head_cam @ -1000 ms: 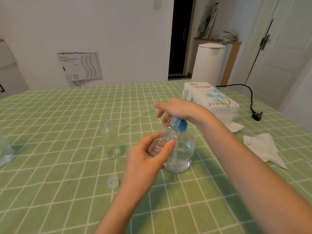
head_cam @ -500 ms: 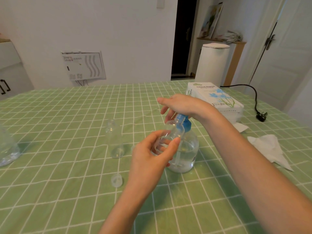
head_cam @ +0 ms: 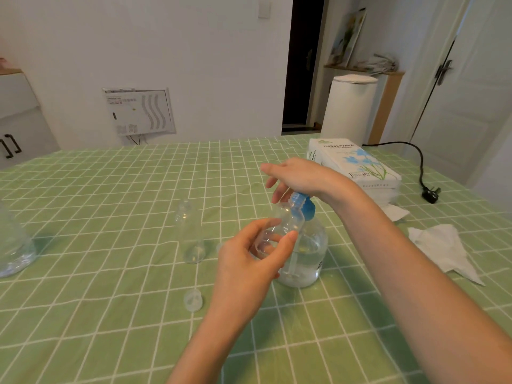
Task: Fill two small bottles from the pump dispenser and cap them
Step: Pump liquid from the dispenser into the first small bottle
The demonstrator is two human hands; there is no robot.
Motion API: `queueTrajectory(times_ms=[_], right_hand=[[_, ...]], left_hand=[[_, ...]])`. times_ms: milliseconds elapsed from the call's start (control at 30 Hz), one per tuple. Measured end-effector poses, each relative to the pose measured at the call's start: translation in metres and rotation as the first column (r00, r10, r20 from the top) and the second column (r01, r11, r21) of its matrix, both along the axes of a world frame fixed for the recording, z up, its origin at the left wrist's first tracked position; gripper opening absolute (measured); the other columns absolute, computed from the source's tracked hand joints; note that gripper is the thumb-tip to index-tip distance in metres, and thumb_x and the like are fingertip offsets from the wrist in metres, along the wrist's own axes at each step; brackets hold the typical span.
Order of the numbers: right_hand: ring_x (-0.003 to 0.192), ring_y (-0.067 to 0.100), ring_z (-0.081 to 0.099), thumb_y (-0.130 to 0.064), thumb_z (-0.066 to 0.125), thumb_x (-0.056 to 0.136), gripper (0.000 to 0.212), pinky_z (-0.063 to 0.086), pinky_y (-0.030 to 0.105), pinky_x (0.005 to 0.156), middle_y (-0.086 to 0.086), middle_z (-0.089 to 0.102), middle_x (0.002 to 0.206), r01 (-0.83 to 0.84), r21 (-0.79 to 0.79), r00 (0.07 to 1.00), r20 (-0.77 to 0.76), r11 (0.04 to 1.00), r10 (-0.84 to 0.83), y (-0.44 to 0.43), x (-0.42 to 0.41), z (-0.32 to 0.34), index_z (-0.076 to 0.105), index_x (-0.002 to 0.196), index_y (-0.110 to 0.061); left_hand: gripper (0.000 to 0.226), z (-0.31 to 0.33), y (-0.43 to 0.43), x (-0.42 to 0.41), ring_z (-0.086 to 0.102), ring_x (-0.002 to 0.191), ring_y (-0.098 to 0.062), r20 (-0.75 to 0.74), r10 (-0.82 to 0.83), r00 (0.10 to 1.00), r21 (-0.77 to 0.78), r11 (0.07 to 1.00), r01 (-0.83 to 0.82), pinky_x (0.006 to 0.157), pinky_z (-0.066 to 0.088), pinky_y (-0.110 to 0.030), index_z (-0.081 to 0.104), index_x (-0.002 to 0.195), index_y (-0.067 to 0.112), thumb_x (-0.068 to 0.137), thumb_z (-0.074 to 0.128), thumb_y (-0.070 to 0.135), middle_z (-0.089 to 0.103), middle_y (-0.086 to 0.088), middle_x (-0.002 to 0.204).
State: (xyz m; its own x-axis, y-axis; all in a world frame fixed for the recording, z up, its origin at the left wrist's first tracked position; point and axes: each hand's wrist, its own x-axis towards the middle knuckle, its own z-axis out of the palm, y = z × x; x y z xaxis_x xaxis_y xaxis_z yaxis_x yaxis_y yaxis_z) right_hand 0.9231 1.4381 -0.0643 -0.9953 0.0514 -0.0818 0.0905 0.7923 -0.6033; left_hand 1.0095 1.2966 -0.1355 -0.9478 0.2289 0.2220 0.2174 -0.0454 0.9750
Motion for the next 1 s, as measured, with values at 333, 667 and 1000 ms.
queueTrajectory(times_ms=[333, 667, 1000], right_hand=[[0.106, 0.027, 0.061, -0.052, 0.032, 0.098, 0.053, 0.044, 0.04, 0.086, 0.009, 0.067, 0.109, 0.02, 0.026, 0.999, 0.044, 0.999, -0.021, -0.003, -0.001, 0.004, 0.067, 0.105, -0.013], [0.103, 0.025, 0.063, -0.049, 0.034, 0.098, 0.05, 0.043, 0.035, 0.086, 0.007, 0.071, 0.099, 0.002, 0.007, 0.998, 0.065, 1.0, -0.002, -0.001, -0.001, -0.008, 0.068, 0.105, -0.013], [0.101, 0.026, 0.063, -0.049, 0.033, 0.098, 0.053, 0.042, 0.03, 0.069, 0.013, 0.069, 0.103, 0.002, 0.034, 1.0, -0.003, 0.999, -0.002, 0.0, -0.002, 0.008, 0.065, 0.108, -0.009]], left_hand=[[0.022, 0.001, 0.001, 0.0, 0.061, 0.06, -0.012, -0.016, -0.006, 1.0, 0.012, 1.0, 0.006, 0.05, 0.05, -0.017, 0.067, 0.095, 0.028, 0.074, 0.07, 0.031, 0.069, 0.003, 0.071], [0.025, -0.005, -0.001, -0.001, 0.06, 0.059, -0.012, -0.004, -0.005, 1.0, -0.018, 1.0, 0.005, 0.052, 0.052, -0.02, 0.067, 0.096, 0.03, 0.072, 0.07, 0.035, 0.069, 0.0, 0.074], [0.024, 0.002, 0.001, -0.001, 0.064, 0.063, -0.01, -0.005, 0.002, 1.0, 0.006, 1.0, -0.002, 0.05, 0.05, -0.017, 0.067, 0.097, 0.029, 0.073, 0.071, 0.032, 0.07, 0.005, 0.072]])
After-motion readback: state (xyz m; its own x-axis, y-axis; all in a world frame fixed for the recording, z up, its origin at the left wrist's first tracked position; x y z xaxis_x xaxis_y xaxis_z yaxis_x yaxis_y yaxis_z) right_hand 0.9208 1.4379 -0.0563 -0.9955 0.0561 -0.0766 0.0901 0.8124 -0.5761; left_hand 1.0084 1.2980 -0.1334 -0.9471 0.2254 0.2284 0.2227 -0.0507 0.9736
